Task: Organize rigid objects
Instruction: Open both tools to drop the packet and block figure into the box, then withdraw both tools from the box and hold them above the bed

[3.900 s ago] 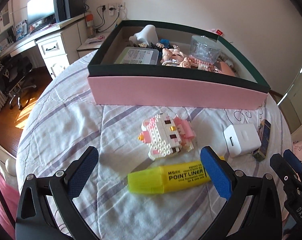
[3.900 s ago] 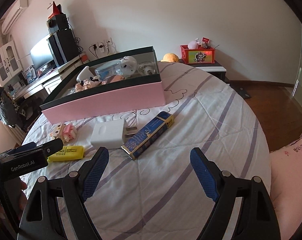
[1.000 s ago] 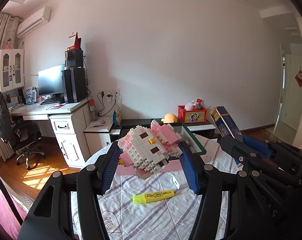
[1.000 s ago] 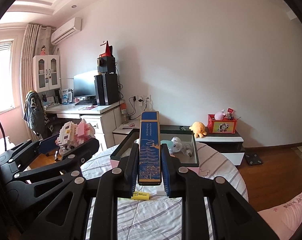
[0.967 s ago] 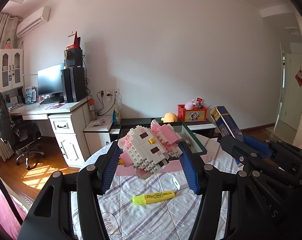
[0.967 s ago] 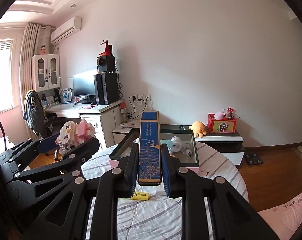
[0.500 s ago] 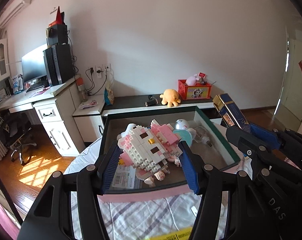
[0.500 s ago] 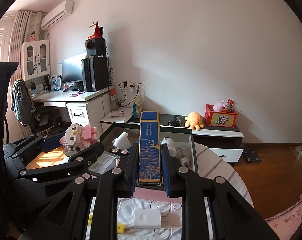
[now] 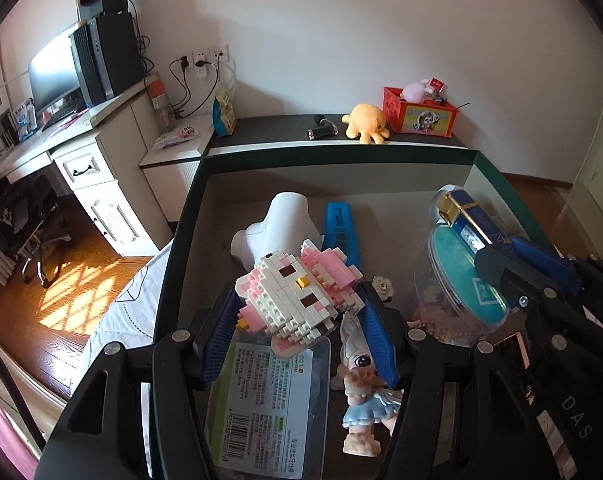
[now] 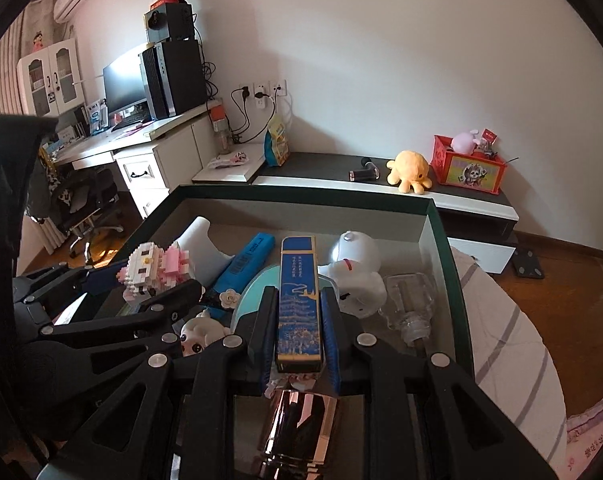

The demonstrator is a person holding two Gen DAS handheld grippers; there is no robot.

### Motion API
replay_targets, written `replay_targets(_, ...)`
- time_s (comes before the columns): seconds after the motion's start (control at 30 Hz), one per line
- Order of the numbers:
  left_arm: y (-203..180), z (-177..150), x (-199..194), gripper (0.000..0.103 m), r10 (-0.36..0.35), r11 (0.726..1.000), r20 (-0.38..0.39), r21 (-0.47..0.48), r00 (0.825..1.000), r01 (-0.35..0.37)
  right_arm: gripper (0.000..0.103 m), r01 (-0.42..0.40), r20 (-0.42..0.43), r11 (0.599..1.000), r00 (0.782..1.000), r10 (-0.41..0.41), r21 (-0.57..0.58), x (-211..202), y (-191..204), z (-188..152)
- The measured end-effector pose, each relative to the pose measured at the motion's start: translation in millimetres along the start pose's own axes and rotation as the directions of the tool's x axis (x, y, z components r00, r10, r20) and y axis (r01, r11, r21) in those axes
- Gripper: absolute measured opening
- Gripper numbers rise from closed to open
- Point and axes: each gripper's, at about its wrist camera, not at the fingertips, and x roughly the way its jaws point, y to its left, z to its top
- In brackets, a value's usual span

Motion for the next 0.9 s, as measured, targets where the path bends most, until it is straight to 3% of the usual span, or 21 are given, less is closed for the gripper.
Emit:
replay_targets(0.03, 1.0, -0.7, 0.7, 0.07, 0.0, 1.0, -0.001, -0.004, 1.0, 0.0, 0.022, 0.002, -0.001, 1.0, 1.0, -0.002, 0.004, 0.7, -0.5, 0.5)
replay_targets(0.1, 3.4, -1.8, -3.8, 0.08, 0.007, 1.0, 0.007, -0.018, 1.0, -0.007, 0.041, -0.003, -0.002, 1.0, 1.0, 0.003, 0.015, 0.1, -3.2, 0.4)
replay_targets(0.2, 12.4, -2.9, -19.5, 0.097, 0.01, 0.999, 0.04, -0.051, 0.999, -0.008, 0.058, 0.012, 0.022, 0.999, 1.0, -0.013, 0.038, -8.4, -9.4, 0.0)
replay_targets(0.23, 15.5, -4.6, -27.7, 0.098, 0.006, 0.998, 0.056, -0.064, 0.998, -0.002, 0.063, 0.004, 0.032, 0.999, 0.999, -0.006, 0.051, -13.9, -11.7, 0.0)
replay_targets(0.3, 20.2, -9.7, -47.2, 0.1, -0.002, 0.997, 0.093, -0.079, 0.996, 0.009, 0.082, 0.007, 0.054, 0.998, 0.998, -0.01, 0.065, -25.9, -13.9, 0.4)
replay_targets(0.47, 21.5, -32.9, -113.6, 0.103, 0.015, 0.998, 0.204, -0.065, 0.979, -0.001, 0.083, 0.002, 0.117, 0.998, 0.993, -0.009, 0.061, -75.0, -4.4, -5.9)
replay_targets(0.63, 17.2, -68.1, -191.9, 0.103, 0.083, 0.996, 0.348, -0.065, 0.934, -0.064, 0.091, 0.039, 0.201, 0.998, 0.978, -0.048, 0.049, -139.5, 17.6, -24.4)
replay_targets(0.7, 14.8, -84.0, -219.9, 0.103, 0.079, 0.996, 0.39, -0.064, 0.917, -0.058, 0.103, 0.048, 0.242, 0.998, 0.969, -0.055, 0.034, -166.5, 27.4, -34.3)
replay_targets(0.9, 12.9, -128.1, -283.6, 0.103, 0.08, 0.995, 0.455, -0.094, 0.887, -0.041, 0.103, 0.1, 0.333, 0.995, 0.938, -0.1, 0.017, -238.5, 52.8, -72.6)
